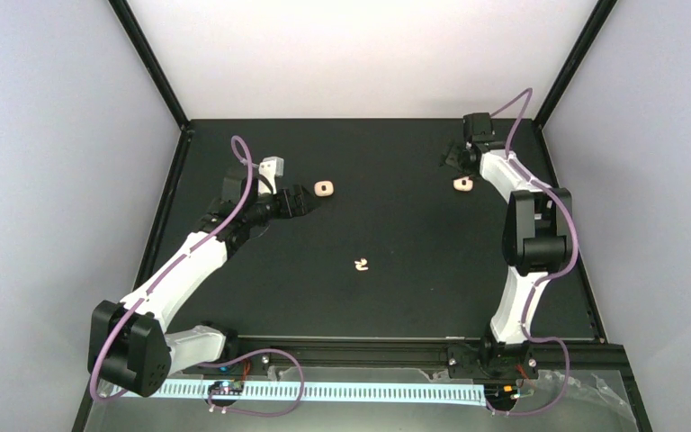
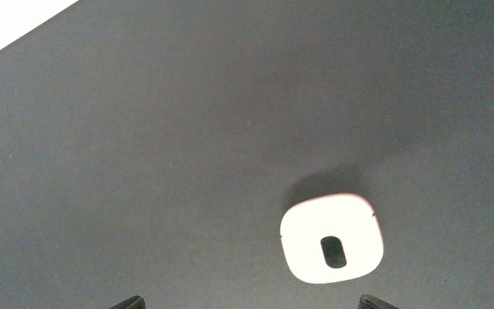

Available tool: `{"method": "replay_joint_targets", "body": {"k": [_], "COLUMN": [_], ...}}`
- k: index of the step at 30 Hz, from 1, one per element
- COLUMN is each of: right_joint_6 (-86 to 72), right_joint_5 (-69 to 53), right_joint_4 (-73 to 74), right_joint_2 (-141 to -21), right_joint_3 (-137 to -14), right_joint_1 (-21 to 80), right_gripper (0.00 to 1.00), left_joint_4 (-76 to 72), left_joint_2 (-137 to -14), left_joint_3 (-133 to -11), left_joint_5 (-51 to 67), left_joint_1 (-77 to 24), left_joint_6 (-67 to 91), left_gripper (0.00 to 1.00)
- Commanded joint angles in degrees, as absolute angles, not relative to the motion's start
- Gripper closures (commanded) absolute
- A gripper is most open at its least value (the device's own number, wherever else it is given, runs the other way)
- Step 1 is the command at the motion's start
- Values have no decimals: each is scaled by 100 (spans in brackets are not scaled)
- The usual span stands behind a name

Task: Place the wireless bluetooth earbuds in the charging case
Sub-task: Pick up the charging case at the center of the board.

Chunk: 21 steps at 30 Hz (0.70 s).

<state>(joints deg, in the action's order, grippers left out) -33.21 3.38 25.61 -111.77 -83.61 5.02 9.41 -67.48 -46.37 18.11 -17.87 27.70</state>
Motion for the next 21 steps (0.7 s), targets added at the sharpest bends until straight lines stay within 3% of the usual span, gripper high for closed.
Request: {"method": "replay_joint_targets", "body": {"k": [1, 9, 21], "right_joint_6": [-2499, -2339, -2176], "right_joint_5": [948, 1053, 960], "right_joint_4": [2802, 3464, 3902], "right_joint_2": [-11481, -12367, -12904], "right_joint_3": [-8779, -9780, -10339], "right_joint_1": [365, 302, 248], "right_gripper": [13, 12, 24], "left_joint_4": [867, 914, 914], "left_joint_2": [-6657, -6742, -6785], "left_joint_3": [-4704, -4745, -4754], "left_joint_5": [1915, 1905, 1942], "left_joint_1": [-1793, -1793, -1793], "left_joint_6": [2824, 2778, 2781], "left_gripper": [1, 1, 1]}}
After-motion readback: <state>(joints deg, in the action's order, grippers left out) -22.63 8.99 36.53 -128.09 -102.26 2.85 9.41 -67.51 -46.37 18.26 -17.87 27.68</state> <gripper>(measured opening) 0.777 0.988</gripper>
